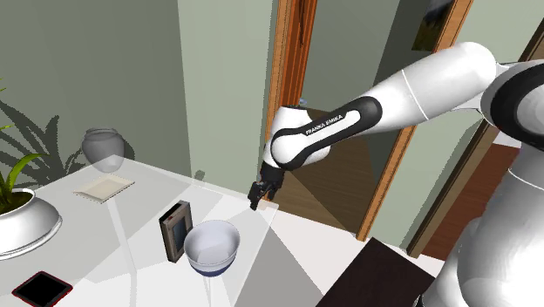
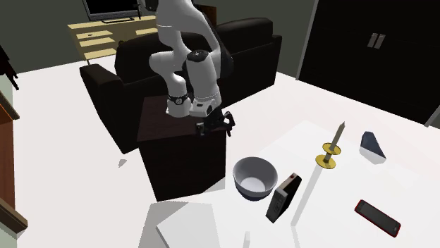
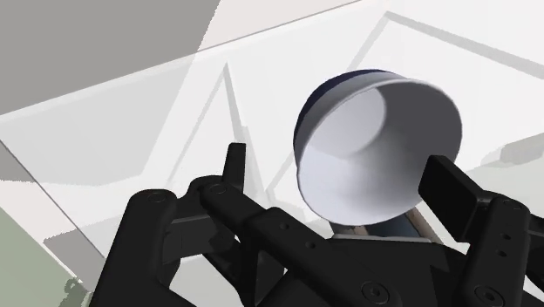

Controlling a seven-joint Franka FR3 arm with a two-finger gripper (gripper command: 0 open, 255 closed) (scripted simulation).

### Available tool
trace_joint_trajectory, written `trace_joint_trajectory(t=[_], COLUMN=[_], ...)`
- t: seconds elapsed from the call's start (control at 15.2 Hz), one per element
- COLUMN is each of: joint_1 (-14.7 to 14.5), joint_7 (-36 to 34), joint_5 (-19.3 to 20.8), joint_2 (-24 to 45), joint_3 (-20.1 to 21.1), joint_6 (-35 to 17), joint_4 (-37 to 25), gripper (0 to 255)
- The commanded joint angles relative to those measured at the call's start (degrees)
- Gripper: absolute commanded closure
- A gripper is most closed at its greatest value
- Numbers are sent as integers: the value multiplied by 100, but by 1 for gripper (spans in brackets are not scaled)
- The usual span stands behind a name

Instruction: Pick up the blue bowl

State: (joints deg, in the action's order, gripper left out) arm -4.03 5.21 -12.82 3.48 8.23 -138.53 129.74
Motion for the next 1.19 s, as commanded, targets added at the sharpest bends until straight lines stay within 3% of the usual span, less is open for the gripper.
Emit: trace_joint_trajectory(t=[0.0, 0.79, 1.12], joint_1=[-18, -265, -270], joint_7=[24, -60, 1], joint_5=[-17, 36, 25], joint_2=[490, 3135, 3439], joint_3=[15, 76, 81], joint_6=[-222, -790, -1033], joint_4=[-271, -2370, -2426], gripper=[0, 0, 0])
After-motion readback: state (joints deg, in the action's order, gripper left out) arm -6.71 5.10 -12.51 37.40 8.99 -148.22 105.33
